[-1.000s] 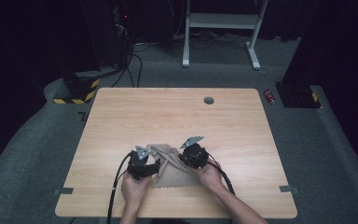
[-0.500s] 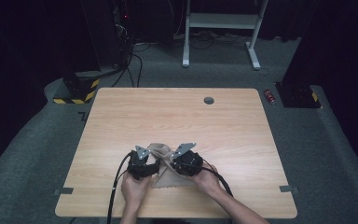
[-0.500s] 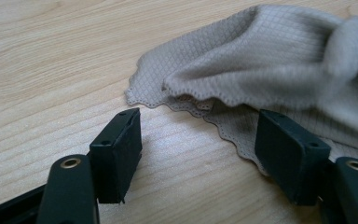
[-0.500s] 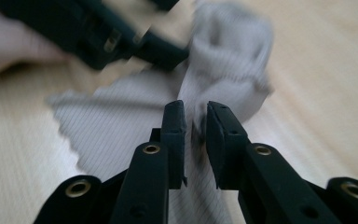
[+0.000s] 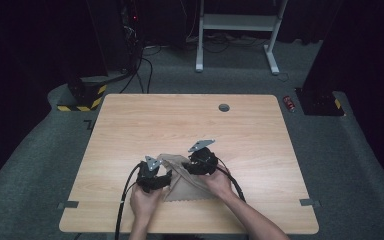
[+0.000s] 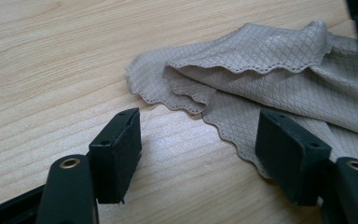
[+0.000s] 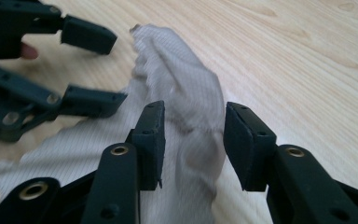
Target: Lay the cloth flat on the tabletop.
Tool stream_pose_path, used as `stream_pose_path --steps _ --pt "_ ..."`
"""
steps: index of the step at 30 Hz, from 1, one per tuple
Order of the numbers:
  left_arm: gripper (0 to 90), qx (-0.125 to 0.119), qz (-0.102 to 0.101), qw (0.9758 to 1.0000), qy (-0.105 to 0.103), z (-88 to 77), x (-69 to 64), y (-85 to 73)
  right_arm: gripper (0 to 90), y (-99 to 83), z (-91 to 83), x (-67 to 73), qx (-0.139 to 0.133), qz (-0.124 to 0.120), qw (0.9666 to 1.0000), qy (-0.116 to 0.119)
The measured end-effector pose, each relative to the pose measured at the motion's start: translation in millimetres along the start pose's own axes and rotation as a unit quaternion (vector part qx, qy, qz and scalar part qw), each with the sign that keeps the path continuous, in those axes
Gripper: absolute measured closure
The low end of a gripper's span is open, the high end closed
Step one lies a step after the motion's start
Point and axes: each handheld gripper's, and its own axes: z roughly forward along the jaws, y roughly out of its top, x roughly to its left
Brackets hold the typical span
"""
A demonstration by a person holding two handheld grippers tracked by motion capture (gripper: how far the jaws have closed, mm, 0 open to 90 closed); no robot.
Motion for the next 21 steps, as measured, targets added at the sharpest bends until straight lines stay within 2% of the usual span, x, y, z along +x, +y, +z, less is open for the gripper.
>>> stream_pose_path --steps 4,6,7,8,12,17,21 --pt "31.6 0.000 0.000 1.0000 0.000 0.0 0.0 0.0 63.8 1.9 10.5 1.4 0.010 -0.008 0.9999 0.004" --pt "31.6 0.000 0.000 1.0000 0.000 0.0 0.0 0.0 76.0 1.0 16.5 0.1 0.019 -0.013 0.9997 0.013" --pt "31.6 0.000 0.000 1.0000 0.000 0.0 0.0 0.0 76.0 1.0 16.5 0.1 0.019 -0.013 0.9997 0.013" --pt "31.6 0.000 0.000 1.0000 0.000 0.0 0.0 0.0 85.3 0.9 16.9 -0.9 0.019 -0.015 0.9996 0.015" --pt "31.6 0.000 0.000 1.0000 0.000 0.0 0.0 0.0 88.8 1.5 11.7 -1.5 0.011 -0.021 0.9996 0.014" --pt "31.6 0.000 0.000 1.0000 0.000 0.0 -0.1 0.0 88.9 2.5 -4.4 -9.9 -0.013 -0.003 0.9999 0.003" --pt "31.6 0.000 0.000 1.0000 0.001 0.0 -0.2 0.0 88.9 14.7 -27.7 -21.6 -0.017 -0.017 0.9989 -0.040"
